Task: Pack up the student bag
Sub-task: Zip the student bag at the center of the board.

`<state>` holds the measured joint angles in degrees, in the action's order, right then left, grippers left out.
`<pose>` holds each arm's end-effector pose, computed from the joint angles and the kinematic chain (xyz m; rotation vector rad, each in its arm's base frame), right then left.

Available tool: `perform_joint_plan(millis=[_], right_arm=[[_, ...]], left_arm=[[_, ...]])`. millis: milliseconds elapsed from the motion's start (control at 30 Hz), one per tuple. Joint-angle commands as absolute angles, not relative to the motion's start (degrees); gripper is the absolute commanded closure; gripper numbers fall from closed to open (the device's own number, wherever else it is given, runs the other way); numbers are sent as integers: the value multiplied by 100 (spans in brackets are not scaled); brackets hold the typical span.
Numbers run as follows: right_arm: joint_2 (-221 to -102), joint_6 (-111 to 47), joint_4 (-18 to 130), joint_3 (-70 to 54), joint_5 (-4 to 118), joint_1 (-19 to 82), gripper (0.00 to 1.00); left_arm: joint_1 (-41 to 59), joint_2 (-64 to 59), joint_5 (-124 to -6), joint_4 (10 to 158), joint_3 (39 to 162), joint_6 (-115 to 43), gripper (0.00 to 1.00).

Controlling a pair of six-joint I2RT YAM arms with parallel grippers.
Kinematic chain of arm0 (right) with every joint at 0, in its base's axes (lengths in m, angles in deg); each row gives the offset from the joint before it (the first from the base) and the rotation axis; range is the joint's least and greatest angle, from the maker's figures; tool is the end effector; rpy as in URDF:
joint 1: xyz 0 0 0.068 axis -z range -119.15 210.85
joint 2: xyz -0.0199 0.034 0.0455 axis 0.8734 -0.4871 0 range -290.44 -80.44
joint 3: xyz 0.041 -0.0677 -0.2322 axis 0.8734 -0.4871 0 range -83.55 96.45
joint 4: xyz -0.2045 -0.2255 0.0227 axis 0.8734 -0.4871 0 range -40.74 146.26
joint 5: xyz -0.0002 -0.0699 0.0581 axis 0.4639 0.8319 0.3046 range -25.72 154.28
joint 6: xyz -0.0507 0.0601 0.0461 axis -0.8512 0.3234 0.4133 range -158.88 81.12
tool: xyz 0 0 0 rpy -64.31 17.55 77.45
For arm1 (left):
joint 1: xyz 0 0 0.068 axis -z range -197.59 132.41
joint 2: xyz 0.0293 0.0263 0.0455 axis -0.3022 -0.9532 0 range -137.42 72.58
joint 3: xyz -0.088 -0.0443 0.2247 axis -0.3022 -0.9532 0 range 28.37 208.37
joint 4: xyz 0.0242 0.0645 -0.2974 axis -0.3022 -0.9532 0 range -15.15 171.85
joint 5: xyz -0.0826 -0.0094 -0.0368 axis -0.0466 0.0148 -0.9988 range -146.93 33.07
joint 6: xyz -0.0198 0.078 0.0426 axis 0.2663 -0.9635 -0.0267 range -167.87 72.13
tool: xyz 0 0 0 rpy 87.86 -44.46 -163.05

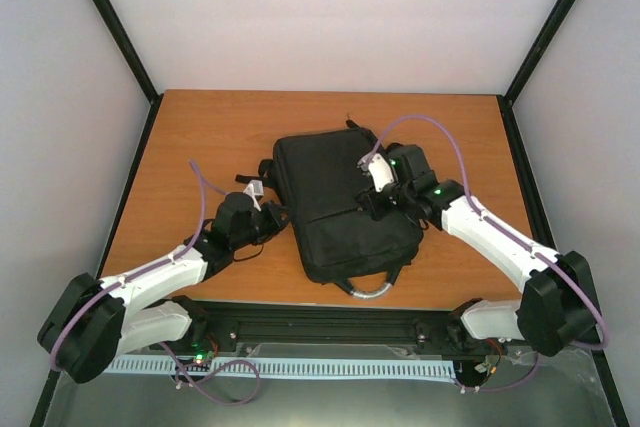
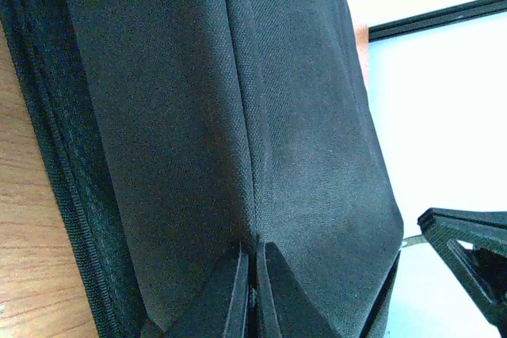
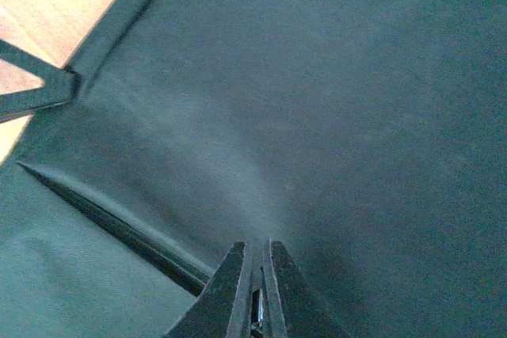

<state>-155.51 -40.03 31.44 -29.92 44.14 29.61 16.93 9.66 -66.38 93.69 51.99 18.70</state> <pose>0.2903 0.2090 0.1816 -0.8375 2.2674 0.6648 0.2505 -0.1886 0.1139 -0.5218 2.2332 -1.1944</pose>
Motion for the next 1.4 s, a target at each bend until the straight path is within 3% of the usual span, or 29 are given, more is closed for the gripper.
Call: perform_joint_plan(millis=[0, 500, 933, 1000, 1100, 1167, 1367], right_arm=[[-15246, -4266, 3174, -3149, 4665, 3477, 97], [-15083, -4665, 3156, -3563, 4330, 5153, 97], [-15261, -4681, 3208, -3572, 3928, 5605, 97], [-15272, -4717, 3106, -3498, 3629, 5640, 96], [-15338, -4781, 2800, -3207, 3121, 5666, 70], [-15297, -4723, 2693, -3059, 2931, 5720, 60], [-14873, -4812, 2550, -2898, 2836, 5855, 48]], left_arm=[[1721, 1103, -6493, 9207, 5175, 1684, 99], [1722, 895, -6524, 9222, 5227, 1645, 99], [1721, 824, -6529, 9018, 5373, 1475, 98], [1721, 811, -6492, 8780, 5526, 1316, 88], [1717, 853, -6338, 8345, 5793, 997, 64], [1721, 901, -6193, 8001, 6009, 751, 51], [1713, 881, -5866, 7014, 6817, -4, 27]])
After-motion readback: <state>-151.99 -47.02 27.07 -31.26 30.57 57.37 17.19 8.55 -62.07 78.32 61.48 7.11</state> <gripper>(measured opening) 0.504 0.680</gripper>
